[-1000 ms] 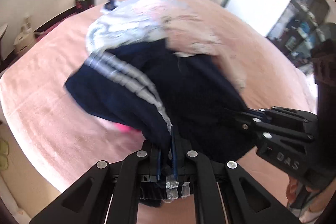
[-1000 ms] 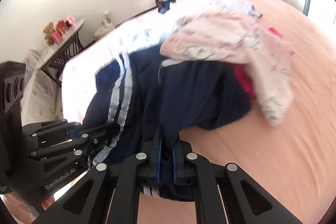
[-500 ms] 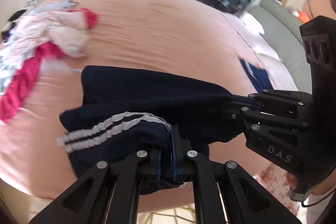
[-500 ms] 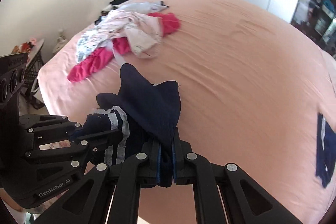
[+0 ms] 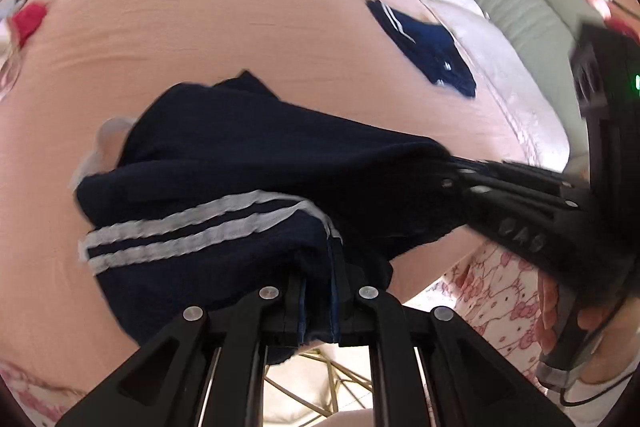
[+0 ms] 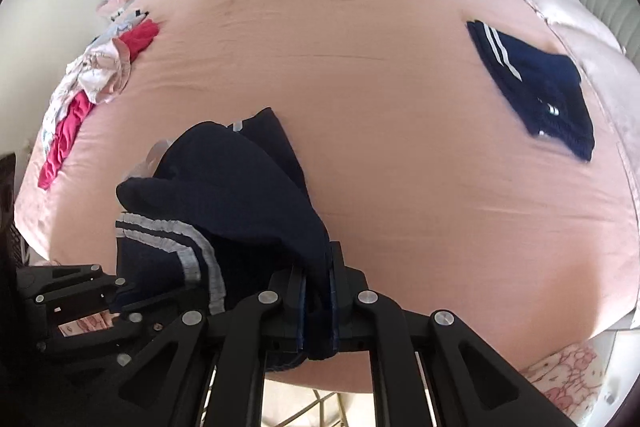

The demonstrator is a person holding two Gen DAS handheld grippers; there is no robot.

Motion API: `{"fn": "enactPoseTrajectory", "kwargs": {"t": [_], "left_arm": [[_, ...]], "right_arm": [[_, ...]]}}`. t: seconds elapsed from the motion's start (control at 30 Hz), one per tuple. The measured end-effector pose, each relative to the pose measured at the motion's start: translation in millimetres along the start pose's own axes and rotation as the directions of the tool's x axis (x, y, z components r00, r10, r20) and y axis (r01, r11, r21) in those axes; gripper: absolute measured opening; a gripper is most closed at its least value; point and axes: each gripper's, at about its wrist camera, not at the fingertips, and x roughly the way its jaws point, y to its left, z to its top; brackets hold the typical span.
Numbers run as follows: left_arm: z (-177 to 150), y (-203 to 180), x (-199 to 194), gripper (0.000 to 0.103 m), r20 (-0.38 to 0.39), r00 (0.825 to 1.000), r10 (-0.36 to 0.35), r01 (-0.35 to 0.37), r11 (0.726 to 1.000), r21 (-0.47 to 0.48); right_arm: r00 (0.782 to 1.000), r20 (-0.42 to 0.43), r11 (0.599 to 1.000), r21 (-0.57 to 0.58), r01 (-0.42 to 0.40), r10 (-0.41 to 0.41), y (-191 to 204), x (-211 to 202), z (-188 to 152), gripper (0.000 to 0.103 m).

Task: Fold clothes
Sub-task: 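Carry the navy pants to open bed space and lower them with both grippers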

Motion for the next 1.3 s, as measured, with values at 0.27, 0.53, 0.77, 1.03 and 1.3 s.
{"fn": "enactPoseTrajectory", "kwargs": {"t": [0.27,0.53,0.77,1.03,1.3], "left_arm": [[-21,88,-59,0.067,0.134,0.988,0.077,-0.042,0.968,-0.246],[-38,102,-18,0.067,-0.056,0.987,0.149,-0.157,0.964,-0.216],[-48,79,-21,0.019,-0.022,0.993,0.112,-0.114,0.986,-0.119],[-29,50,-129,0.011,0.243,0.970,-0.006,0.017,0.999,-0.042],[50,39,-150,0.011,0.235,0.972,-0.005,-0.010,0.998,0.066]], "right_arm": [[0.983,0.186,0.995,-0.098,0.012,0.006,28,-26,-7,0.074],[0.994,-0.073,0.934,-0.343,-0.104,0.084,112,44,-43,0.073],[0.998,-0.018,0.942,-0.328,-0.069,0.067,100,24,-47,0.007],[0.979,0.163,0.970,-0.229,-0.082,0.121,57,-71,-30,0.007],[0.987,0.105,0.992,-0.043,-0.120,0.124,7,-49,14,0.009]]}}
